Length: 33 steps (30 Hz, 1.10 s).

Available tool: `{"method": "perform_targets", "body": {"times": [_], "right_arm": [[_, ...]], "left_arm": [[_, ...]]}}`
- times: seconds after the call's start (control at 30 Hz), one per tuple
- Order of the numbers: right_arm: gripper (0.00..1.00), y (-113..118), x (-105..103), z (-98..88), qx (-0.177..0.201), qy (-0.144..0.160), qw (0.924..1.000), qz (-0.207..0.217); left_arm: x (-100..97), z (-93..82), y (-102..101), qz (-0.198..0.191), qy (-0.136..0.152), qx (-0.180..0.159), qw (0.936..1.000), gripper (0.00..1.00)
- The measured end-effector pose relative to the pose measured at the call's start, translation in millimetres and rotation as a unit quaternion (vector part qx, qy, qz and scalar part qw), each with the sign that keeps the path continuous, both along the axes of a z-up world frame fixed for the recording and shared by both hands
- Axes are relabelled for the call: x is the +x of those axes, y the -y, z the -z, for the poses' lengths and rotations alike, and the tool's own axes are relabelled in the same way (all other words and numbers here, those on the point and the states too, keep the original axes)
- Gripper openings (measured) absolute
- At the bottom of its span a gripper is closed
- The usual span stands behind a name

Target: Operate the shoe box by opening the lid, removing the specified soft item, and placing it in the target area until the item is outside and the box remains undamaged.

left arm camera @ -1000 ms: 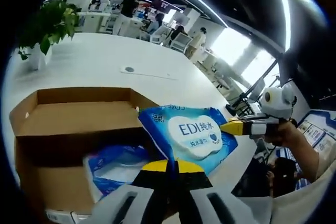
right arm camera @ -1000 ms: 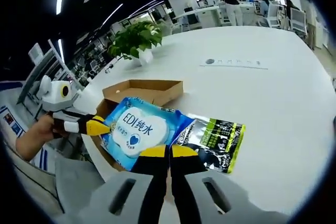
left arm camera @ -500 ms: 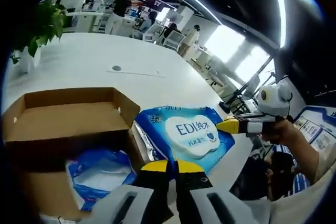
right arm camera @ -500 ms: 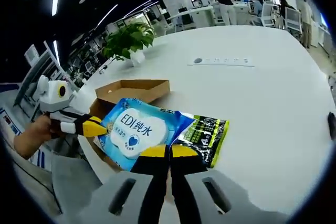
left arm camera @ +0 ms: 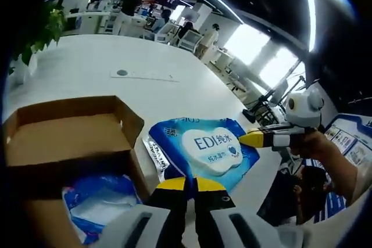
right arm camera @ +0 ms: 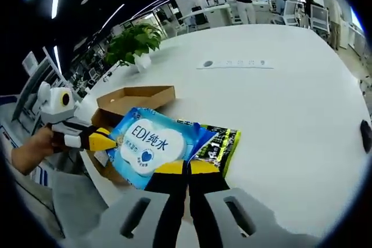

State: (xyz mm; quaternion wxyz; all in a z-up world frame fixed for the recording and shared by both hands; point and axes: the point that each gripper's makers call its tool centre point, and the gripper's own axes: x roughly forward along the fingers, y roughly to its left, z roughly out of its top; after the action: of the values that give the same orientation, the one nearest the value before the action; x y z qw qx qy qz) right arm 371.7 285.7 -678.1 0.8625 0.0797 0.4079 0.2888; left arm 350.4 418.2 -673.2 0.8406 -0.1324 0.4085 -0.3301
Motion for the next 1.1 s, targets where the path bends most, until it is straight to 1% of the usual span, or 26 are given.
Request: {"method": "perform_targets", "body": {"times": [0.03, 0.4, 0.7, 0.83, 0.93, 1.1], "right_arm": [[0.00, 1, 4, 3.4, -0.002, -0.001, 1.0000, 0.000], [0.00, 3, 20, 24.9, -0.016, -0.015, 0.9998, -0.006], [0.00, 8, 31, 38.1, -0.021, -0.023, 0.9995, -0.001], [0.00, 8, 36, 45.1, -0.024, -0.026, 0.9994, -0.002], [0.00, 8, 40, 51.1, -0.029, -0.028, 0.9992, -0.003], [0.00, 10, 46, 57.9, -0.022, -0.034, 0.9992, 0.001]], "left_arm": [[2.6, 1.6, 1, 0.000, 0.000, 0.002, 1.0000, 0.02], [18.2, 17.7, 5, 0.005, -0.005, 0.024, 0.9997, 0.02], [32.0, 29.2, 10, 0.013, -0.014, 0.041, 0.9990, 0.02], [36.3, 33.3, 11, 0.020, -0.011, 0.058, 0.9981, 0.02], [40.0, 35.7, 12, 0.022, -0.013, 0.061, 0.9978, 0.02], [47.0, 40.2, 12, 0.023, -0.014, 0.071, 0.9971, 0.02]]}}
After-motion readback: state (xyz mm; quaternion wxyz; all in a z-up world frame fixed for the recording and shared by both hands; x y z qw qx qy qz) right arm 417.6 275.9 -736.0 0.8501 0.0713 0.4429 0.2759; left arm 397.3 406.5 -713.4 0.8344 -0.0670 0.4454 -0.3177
